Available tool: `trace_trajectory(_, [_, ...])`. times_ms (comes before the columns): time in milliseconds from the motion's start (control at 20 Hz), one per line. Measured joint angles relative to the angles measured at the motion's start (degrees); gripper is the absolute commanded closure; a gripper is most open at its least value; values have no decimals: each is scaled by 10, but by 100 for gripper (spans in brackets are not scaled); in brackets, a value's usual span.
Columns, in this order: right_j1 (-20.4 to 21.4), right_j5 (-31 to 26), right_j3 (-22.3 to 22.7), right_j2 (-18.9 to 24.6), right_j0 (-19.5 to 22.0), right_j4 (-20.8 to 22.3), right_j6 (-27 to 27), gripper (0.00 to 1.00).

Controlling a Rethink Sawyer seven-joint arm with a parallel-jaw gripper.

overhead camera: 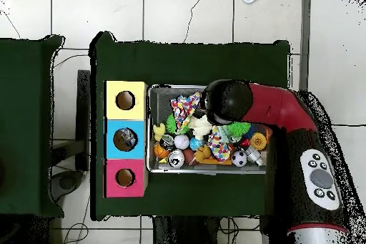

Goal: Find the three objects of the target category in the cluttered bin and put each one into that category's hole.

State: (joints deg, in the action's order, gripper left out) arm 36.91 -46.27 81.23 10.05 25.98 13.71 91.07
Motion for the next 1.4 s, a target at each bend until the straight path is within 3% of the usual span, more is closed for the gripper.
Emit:
trace_trajectory(700, [-20,-14,-67,4,2,43,0,0])
trace_trajectory(1150, [-53,-14,-67,19,0,45,0,0])
trace_trajectory(1400, [-50,-14,-44,30,-2,45,0,0])
